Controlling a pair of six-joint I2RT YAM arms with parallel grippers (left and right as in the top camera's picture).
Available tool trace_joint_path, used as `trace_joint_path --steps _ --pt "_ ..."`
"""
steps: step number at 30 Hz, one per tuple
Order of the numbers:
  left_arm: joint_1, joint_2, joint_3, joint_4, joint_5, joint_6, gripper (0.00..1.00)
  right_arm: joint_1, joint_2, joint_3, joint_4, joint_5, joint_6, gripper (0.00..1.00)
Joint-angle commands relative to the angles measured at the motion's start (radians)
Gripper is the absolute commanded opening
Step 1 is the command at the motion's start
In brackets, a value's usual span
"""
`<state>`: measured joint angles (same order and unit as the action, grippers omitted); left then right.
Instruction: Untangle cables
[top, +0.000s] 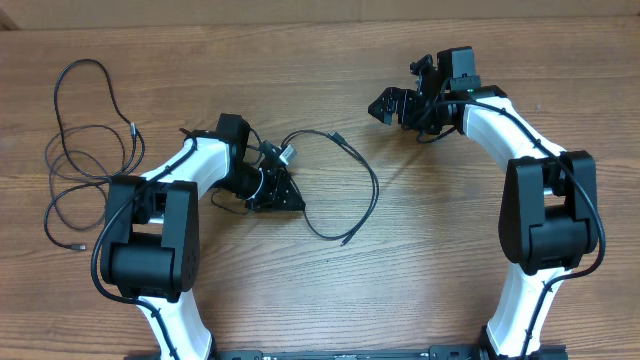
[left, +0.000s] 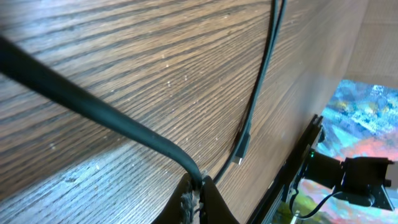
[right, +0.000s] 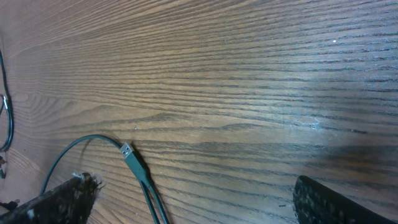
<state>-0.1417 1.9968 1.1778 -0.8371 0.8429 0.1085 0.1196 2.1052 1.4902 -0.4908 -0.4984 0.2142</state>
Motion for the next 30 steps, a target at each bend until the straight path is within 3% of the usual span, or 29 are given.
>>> trace_joint_path --steps 1,12,16,21,30 --pt "0.006 0.011 -0.004 0.004 0.042 0.049 0.04 0.005 0.005 -0.008 0.004 -0.011 0.002 1.0" --pt "-0.032 0.011 -0.005 0.016 0.037 0.046 0.05 0.005 0.005 -0.008 0.004 -0.011 0.002 1.0" --pt "-0.051 0.011 -0.019 0.099 0.023 -0.05 0.04 0.005 0.005 -0.008 0.004 -0.011 0.002 1.0" --pt "-0.092 0.011 -0.073 0.238 -0.212 -0.316 0.04 0.005 0.005 -0.008 0.004 -0.011 0.002 1.0" --pt "-0.082 0.011 -0.084 0.28 -0.216 -0.357 0.05 0.005 0.005 -0.008 0.004 -0.011 0.002 1.0"
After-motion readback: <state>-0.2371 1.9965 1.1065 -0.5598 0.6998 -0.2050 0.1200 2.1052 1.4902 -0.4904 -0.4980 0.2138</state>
